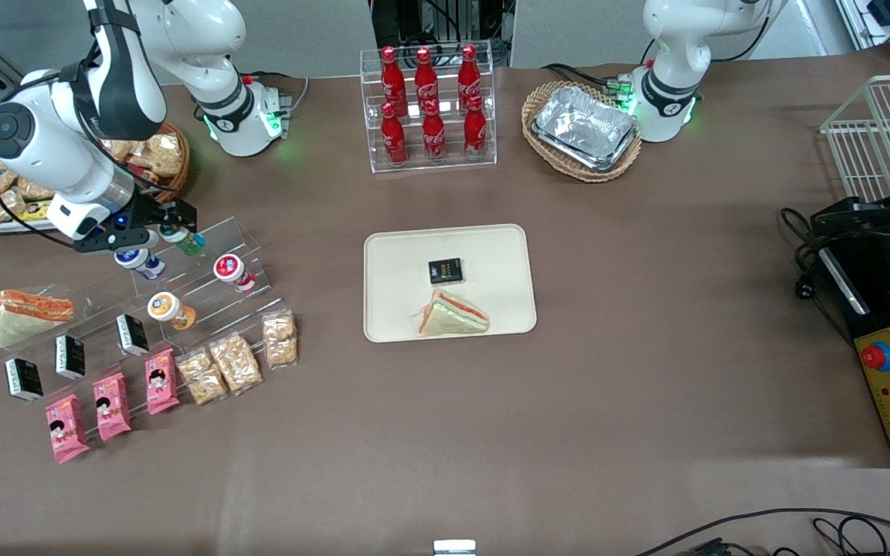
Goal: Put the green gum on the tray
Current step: 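Lower the right gripper over the green-labelled gum bottle and close on it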
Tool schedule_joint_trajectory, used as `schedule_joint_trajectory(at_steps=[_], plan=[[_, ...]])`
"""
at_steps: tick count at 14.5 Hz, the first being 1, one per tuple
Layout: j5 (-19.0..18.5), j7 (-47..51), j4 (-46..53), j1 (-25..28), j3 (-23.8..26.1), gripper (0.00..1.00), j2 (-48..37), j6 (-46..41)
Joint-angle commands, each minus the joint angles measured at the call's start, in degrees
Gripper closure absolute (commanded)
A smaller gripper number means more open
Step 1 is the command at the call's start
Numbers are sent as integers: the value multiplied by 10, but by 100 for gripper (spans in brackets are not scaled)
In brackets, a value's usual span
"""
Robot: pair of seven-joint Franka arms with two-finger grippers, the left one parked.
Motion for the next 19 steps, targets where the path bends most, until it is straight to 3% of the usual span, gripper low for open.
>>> schedule_joint_trajectory(at_steps=[1, 9, 13, 16, 18, 19], plan=[[-7, 7, -8, -1, 1, 0, 8, 20], [-6, 7, -18, -1, 1, 4, 14, 35], [-6, 7, -18, -1, 1, 28, 13, 34], [-6, 7, -18, -1, 1, 58, 13, 34], [-6, 7, -18, -1, 1, 70, 13, 34], [-6, 7, -17, -1, 1, 71, 14, 34]])
